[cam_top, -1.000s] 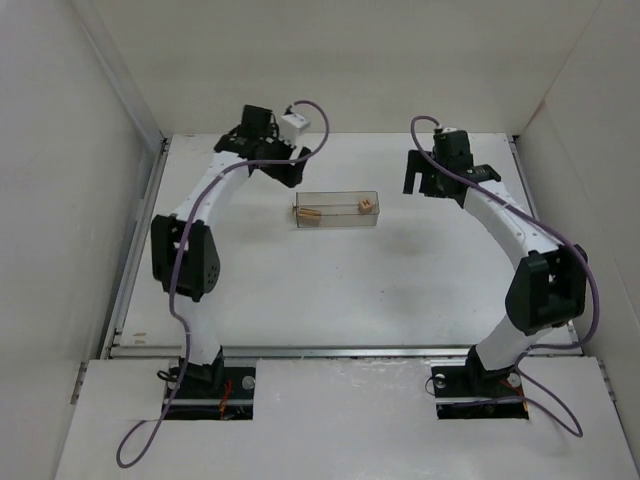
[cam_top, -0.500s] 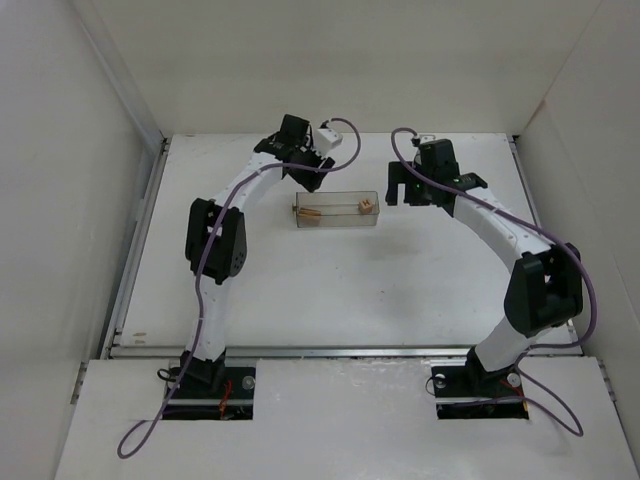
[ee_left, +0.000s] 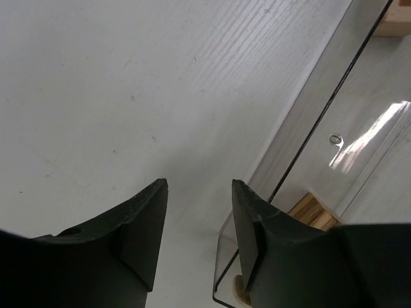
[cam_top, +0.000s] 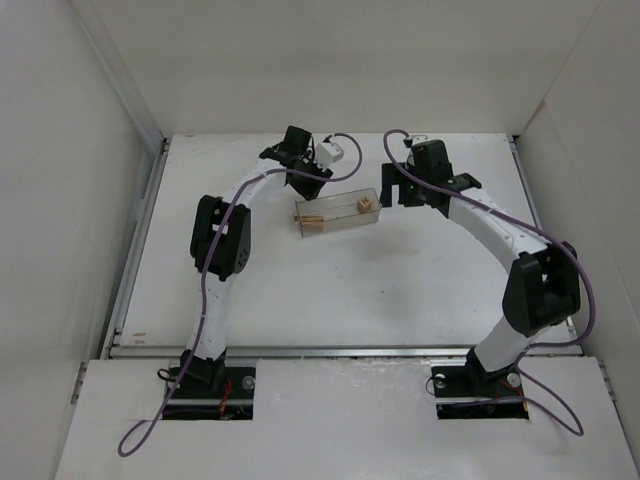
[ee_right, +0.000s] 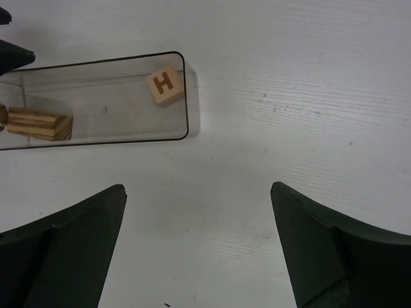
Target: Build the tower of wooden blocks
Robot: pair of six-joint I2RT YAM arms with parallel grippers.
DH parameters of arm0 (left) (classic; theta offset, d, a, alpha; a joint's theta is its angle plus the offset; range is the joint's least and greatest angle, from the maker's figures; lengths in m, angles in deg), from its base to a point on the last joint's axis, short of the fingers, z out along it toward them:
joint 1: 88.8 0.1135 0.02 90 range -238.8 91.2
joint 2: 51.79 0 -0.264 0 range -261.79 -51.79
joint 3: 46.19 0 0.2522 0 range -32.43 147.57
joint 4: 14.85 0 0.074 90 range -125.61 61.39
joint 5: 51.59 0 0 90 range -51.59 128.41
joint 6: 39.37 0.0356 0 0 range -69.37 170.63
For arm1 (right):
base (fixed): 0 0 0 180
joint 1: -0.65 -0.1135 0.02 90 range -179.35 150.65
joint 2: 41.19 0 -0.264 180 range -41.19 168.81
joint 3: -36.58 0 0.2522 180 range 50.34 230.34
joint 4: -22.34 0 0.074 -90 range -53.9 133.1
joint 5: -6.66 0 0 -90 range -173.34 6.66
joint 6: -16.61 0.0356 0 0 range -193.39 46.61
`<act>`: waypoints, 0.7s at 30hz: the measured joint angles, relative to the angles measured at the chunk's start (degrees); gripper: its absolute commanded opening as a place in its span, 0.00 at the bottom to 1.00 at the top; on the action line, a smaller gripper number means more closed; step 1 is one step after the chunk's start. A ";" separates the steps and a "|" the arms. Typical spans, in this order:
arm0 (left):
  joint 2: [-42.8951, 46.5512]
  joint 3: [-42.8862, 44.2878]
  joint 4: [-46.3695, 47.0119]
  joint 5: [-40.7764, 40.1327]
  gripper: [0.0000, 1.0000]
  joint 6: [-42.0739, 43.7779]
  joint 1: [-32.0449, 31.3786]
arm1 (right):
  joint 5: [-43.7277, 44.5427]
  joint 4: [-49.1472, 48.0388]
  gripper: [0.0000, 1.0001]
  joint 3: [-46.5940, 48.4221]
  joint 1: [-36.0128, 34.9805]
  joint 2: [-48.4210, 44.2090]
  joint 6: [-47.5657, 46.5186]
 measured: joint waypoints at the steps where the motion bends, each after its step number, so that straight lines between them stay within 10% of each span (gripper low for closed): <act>1: 0.00 -0.17 -0.11 0.22 0.45 -0.02 0.00 | 0.04 0.00 1.00 0.00 -0.17 0.09 -0.02; 8: 2.91 -2.45 2.67 2.05 0.64 -2.14 0.00 | 0.76 0.42 1.00 0.00 -1.42 0.52 -0.63; 21: 5.31 -1.27 -0.15 6.16 0.62 -1.64 -1.68 | 1.79 0.98 1.00 -0.35 -2.47 0.74 -1.49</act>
